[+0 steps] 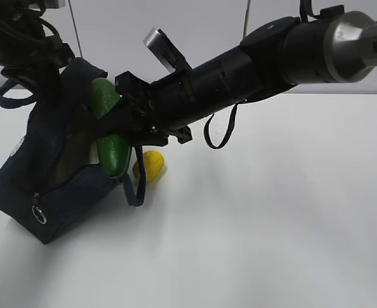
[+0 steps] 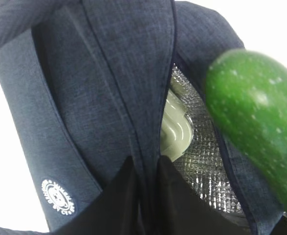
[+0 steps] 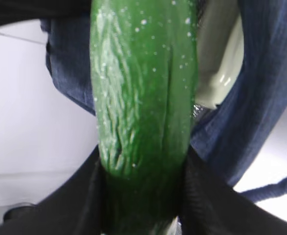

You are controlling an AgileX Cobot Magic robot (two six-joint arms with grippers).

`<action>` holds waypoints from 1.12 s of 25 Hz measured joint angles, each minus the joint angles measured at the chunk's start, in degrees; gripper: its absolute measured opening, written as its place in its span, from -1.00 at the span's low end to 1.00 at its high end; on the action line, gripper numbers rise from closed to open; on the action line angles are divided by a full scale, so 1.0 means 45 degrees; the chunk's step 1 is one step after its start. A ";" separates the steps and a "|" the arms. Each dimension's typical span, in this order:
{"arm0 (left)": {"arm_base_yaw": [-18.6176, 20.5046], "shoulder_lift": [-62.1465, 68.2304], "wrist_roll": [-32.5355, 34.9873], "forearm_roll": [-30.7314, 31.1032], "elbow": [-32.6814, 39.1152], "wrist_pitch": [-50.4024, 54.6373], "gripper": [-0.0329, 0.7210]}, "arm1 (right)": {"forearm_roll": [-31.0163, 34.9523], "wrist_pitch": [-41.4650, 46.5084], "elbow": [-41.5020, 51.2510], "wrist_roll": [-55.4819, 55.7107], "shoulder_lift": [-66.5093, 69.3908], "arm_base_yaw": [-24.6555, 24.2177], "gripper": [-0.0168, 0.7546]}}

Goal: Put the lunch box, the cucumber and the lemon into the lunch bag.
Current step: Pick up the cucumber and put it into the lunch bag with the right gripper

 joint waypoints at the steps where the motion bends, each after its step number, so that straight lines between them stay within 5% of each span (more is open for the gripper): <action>1: 0.0000 0.0000 -0.0002 -0.0032 0.0000 0.0000 -0.76 | 0.0367 -0.0054 0.0000 -0.0020 0.0100 0.0000 -0.22; 6: 0.0000 0.0000 0.0006 -0.0199 0.0000 0.0031 -0.76 | 0.1559 -0.0156 0.0000 -0.0304 0.0767 0.0043 -0.22; 28: 0.0000 0.0000 0.0102 -0.0840 0.0000 0.0073 -0.76 | 0.2424 -0.2531 -0.1072 -0.0591 0.1983 0.0502 -0.22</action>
